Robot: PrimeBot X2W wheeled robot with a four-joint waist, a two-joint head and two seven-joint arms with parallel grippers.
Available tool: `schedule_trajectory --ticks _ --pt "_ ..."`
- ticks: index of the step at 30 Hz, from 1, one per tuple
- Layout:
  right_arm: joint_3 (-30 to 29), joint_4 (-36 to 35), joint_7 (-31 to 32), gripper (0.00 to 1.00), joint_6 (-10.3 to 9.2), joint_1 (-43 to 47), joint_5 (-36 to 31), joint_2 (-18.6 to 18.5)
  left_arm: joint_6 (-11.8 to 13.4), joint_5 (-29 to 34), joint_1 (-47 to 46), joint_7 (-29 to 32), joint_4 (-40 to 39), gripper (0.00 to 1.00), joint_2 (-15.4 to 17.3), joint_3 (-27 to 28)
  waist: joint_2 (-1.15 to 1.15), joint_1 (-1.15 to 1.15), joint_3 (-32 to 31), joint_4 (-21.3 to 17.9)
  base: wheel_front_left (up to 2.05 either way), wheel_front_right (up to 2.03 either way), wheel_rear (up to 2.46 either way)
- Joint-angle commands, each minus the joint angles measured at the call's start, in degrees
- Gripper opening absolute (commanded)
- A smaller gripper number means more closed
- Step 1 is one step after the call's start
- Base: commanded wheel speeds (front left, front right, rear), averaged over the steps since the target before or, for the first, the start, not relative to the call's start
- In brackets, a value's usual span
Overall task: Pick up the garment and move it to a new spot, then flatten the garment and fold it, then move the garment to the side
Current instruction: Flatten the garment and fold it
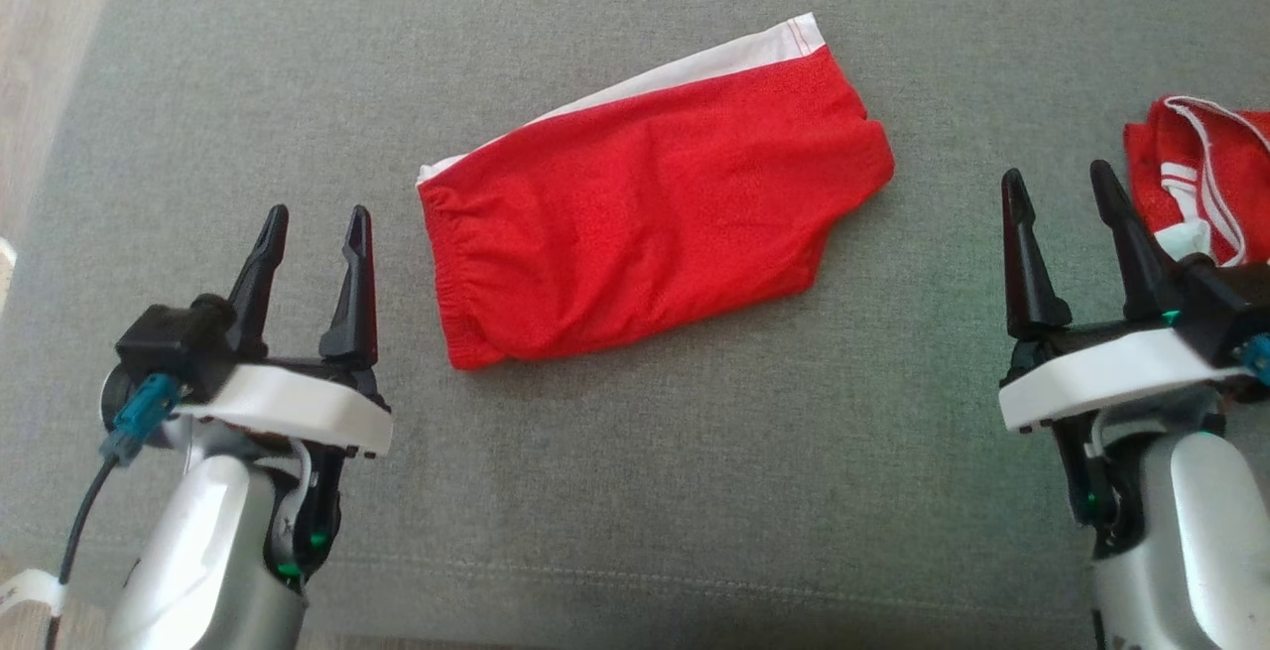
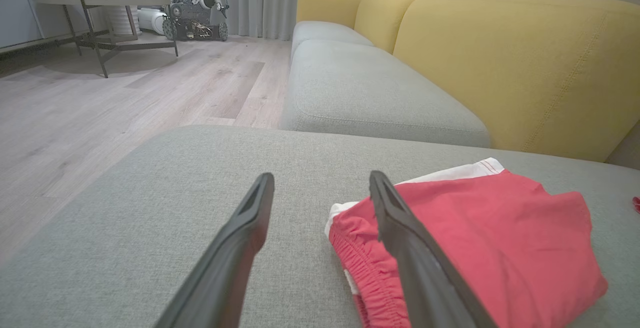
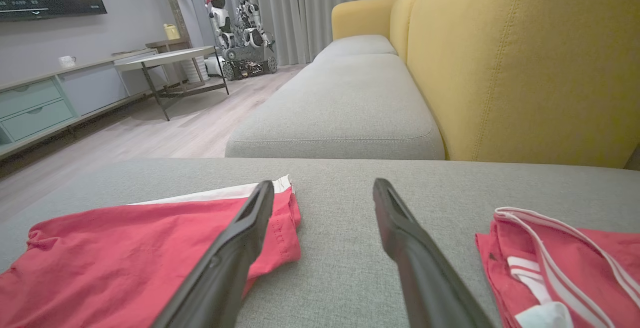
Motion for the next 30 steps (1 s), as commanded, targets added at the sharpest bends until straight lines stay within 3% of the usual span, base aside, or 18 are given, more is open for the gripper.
schedule_trajectory --ticks 1,10,18,20,25,29,30 --pt "1.0 -2.2 0.3 1.00 -0.11 -0.4 -0.3 0.3 0.2 -0.2 -1.8 -0.2 -1.9 1.00 1.8 1.8 0.00 0.00 0.1 0.0 0.00 0.00 0.00" --pt "-0.4 3.0 2.3 1.00 -0.11 -6.0 0.4 -0.2 -0.3 -0.4 -3.7 -0.2 -2.4 1.00 1.5 0.9 0.00 0.00 2.4 1.3 0.00 0.00 0.00" --pt "2.7 19.1 3.1 1.00 -0.11 -19.6 1.8 -1.7 -1.6 -0.5 -7.0 -0.4 -1.7 1.00 0.2 -0.3 0.00 0.00 6.1 4.9 0.00 0.00 0.00" --pt "4.3 26.4 3.9 1.00 -0.11 -24.1 1.9 -1.9 -1.9 -0.4 -8.0 -0.5 -1.1 1.00 -0.3 -0.5 0.00 0.00 7.0 6.0 0.00 0.00 0.00" --pt "4.3 37.4 6.4 1.00 -0.11 -28.7 1.1 -1.8 -2.5 -0.2 -8.9 -0.7 -0.3 1.00 -1.2 -0.7 0.00 0.00 7.7 7.1 0.00 0.00 0.00" --pt "5.3 42.3 7.1 1.00 -0.11 -30.4 1.9 -1.0 -2.8 0.0 -9.0 -0.7 0.0 1.00 -1.5 -0.4 0.00 0.00 7.9 7.2 0.00 0.00 0.00" --pt "5.7 43.0 7.0 0.46 -0.11 -30.6 2.6 -0.8 -2.8 0.0 -9.0 -0.7 0.0 1.00 -1.5 -0.3 0.00 0.00 7.9 7.2 0.00 0.00 0.00"
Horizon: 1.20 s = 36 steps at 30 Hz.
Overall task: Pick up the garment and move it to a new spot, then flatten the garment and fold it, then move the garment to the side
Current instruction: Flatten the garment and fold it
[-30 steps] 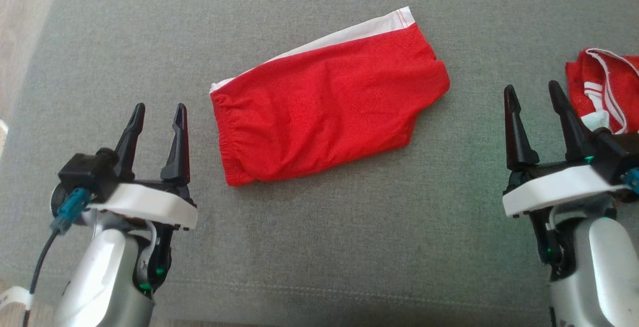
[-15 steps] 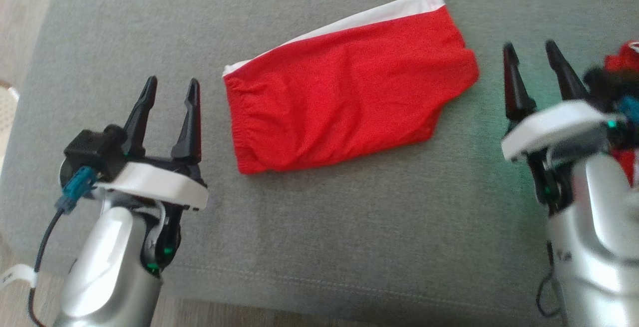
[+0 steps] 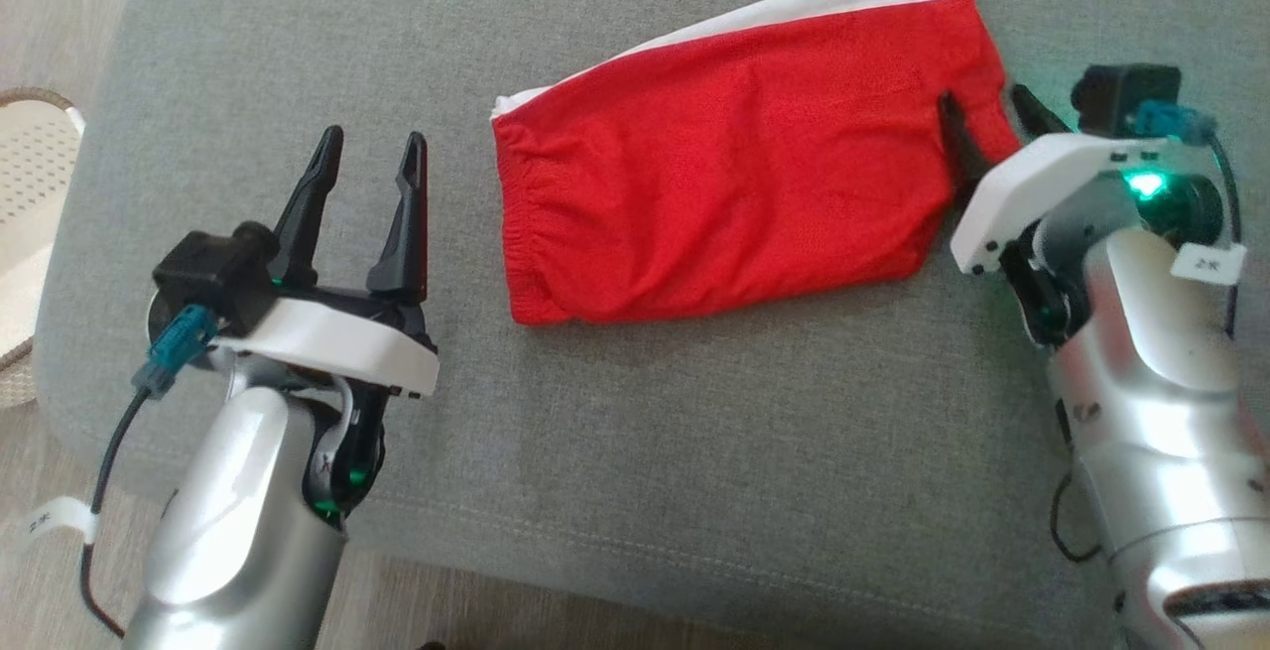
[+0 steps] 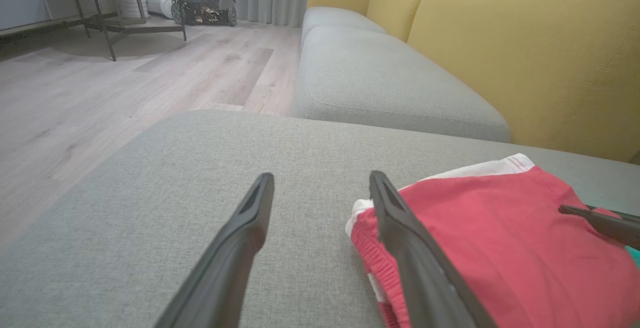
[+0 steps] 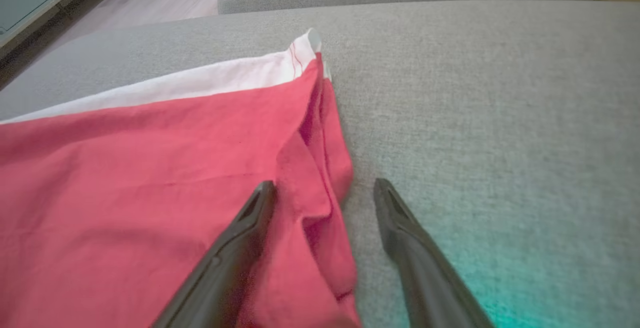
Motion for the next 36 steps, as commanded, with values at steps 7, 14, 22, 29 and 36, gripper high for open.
schedule_trajectory --ticks 7,14,22,29,36 --pt "4.3 1.2 -3.4 0.00 -0.10 0.1 4.8 2.1 -0.5 0.9 -1.7 -0.7 -1.8 1.00 0.8 3.2 0.00 0.00 0.0 -0.9 0.00 0.00 0.00" --pt "4.9 -1.7 -9.0 0.00 -0.10 5.3 8.0 2.2 -0.7 1.4 -0.9 -0.7 -2.4 1.00 0.8 4.2 0.00 0.00 -0.4 -2.4 0.00 0.00 0.00" --pt "3.1 -11.2 -13.3 0.00 -0.10 17.5 9.4 2.6 -0.6 1.9 1.5 -0.7 -3.1 1.00 1.6 5.0 0.00 0.00 -2.4 -5.7 0.00 0.00 0.00" --pt "-0.8 -21.9 -11.1 0.00 -0.10 27.2 8.6 2.9 -0.2 1.9 3.1 -0.2 -4.0 1.00 2.1 4.6 0.00 0.00 -3.7 -7.4 0.00 0.00 0.00" --pt "-2.7 -27.9 -8.1 0.00 -0.10 30.2 9.4 3.0 0.1 1.8 3.4 0.6 -4.9 1.00 2.3 4.0 0.00 0.00 -4.1 -7.8 0.00 0.00 0.00"
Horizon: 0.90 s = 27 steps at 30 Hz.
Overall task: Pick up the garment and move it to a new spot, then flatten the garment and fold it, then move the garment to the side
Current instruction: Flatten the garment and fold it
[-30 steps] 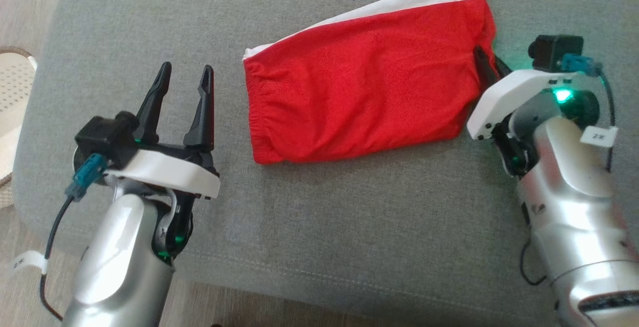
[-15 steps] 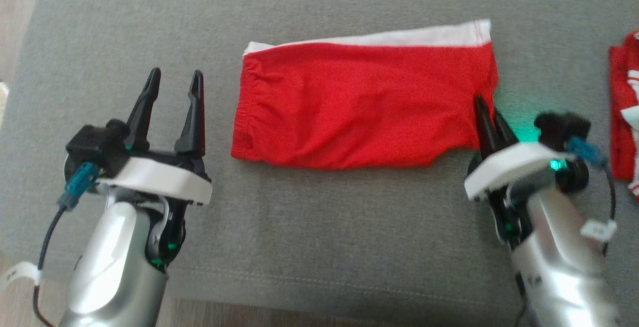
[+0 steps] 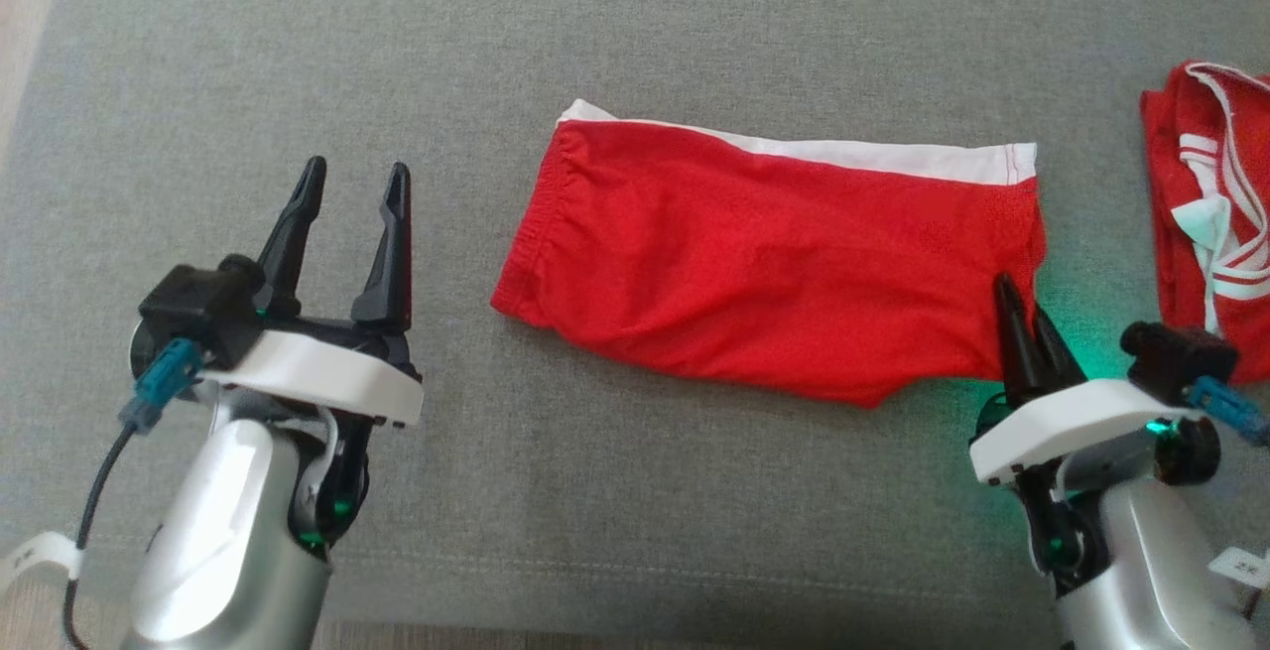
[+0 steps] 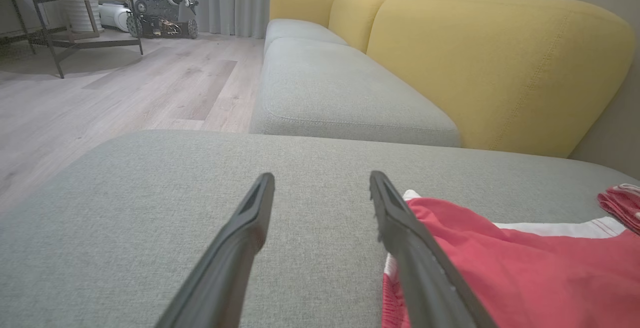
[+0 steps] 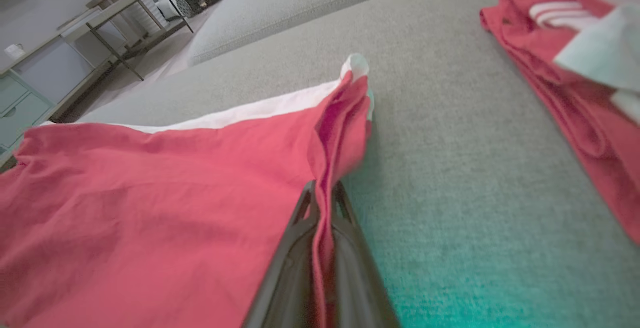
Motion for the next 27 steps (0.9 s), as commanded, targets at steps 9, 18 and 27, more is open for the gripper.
schedule_trajectory --ticks 9,18,27 --pt "5.7 -9.4 4.9 0.00 -0.10 -5.6 -3.4 0.1 0.5 -0.1 -0.1 0.3 -2.1 1.00 1.6 1.4 0.00 0.00 -1.7 0.5 0.00 0.00 0.00" --pt "24.2 -11.1 9.6 0.00 -0.10 -15.0 2.3 0.1 0.7 -0.6 0.2 0.2 -1.4 1.00 0.8 0.5 0.00 0.00 -3.8 3.4 0.00 0.00 0.00" --pt "33.2 0.2 4.5 0.00 -0.10 -18.7 11.4 0.1 0.5 -1.0 -0.2 -0.1 -0.6 1.00 0.0 -0.2 0.00 0.00 -3.1 6.7 0.00 0.00 0.00"
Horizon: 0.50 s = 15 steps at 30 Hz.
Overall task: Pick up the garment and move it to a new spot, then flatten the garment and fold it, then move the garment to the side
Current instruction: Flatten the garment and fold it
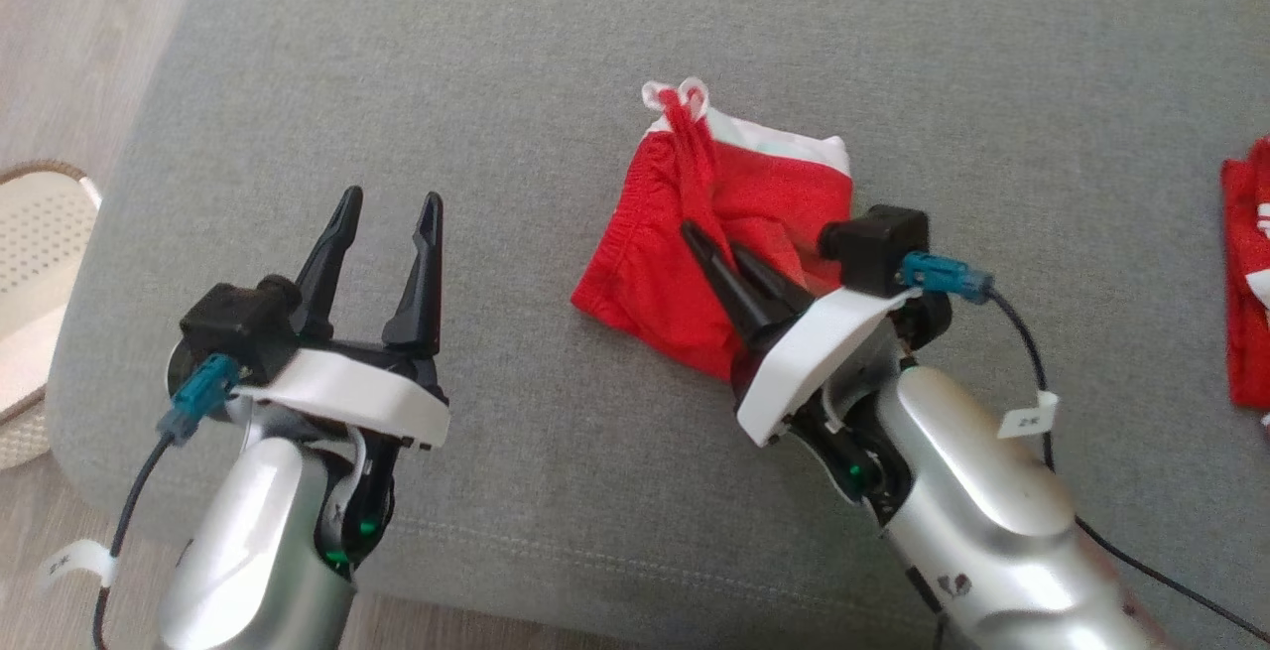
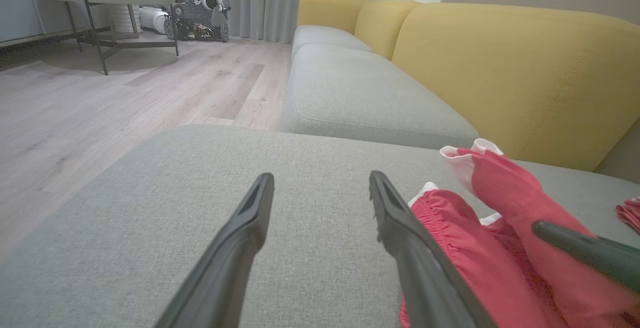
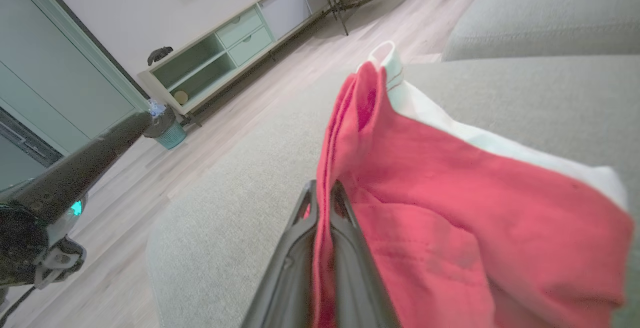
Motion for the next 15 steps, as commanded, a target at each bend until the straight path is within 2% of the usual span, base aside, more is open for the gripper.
schedule_trajectory --ticks 1,3,4,5,6,10,15 --pt "1.4 -0.9 -0.9 0.00 -0.05 -2.3 0.9 0.8 0.0 -0.3 -1.4 -0.6 -1.4 1.00 1.0 2.0 0.00 0.00 0.4 0.4 0.00 0.00 0.00" --pt "3.5 1.6 -2.6 0.00 -0.05 -3.3 3.1 0.8 -0.1 -0.3 -1.6 -0.7 -1.3 1.00 0.9 1.9 0.00 0.00 0.7 0.7 0.00 0.00 0.00" --pt "4.4 2.8 -3.4 0.18 -0.05 -4.0 3.9 0.8 -0.1 -0.3 -1.6 -0.7 -1.1 1.00 0.9 1.8 0.00 0.00 0.8 0.7 0.00 0.00 0.00" --pt "5.4 3.7 -4.3 0.47 -0.05 -4.6 4.8 0.8 -0.1 -0.3 -1.7 -0.8 -1.0 1.00 0.9 1.8 0.00 0.00 0.9 0.8 0.00 0.00 0.00" --pt "6.3 4.3 -5.2 1.00 -0.05 -5.3 5.9 0.8 -0.2 -0.3 -1.8 -0.8 -0.9 1.00 0.9 1.8 0.00 0.00 1.0 0.8 0.00 0.00 0.00" --pt "9.1 6.0 -9.3 1.00 -0.05 -8.3 8.0 0.8 -0.2 -0.4 -1.9 -1.0 -0.6 1.00 1.0 1.8 0.00 0.00 1.1 0.4 0.00 0.00 0.00" --pt "10.2 4.6 -14.6 1.00 -0.05 -11.4 8.9 0.8 0.0 -0.4 -1.8 -1.1 -0.5 1.00 1.4 2.1 0.00 0.00 0.8 -0.9 0.00 0.00 0.00"
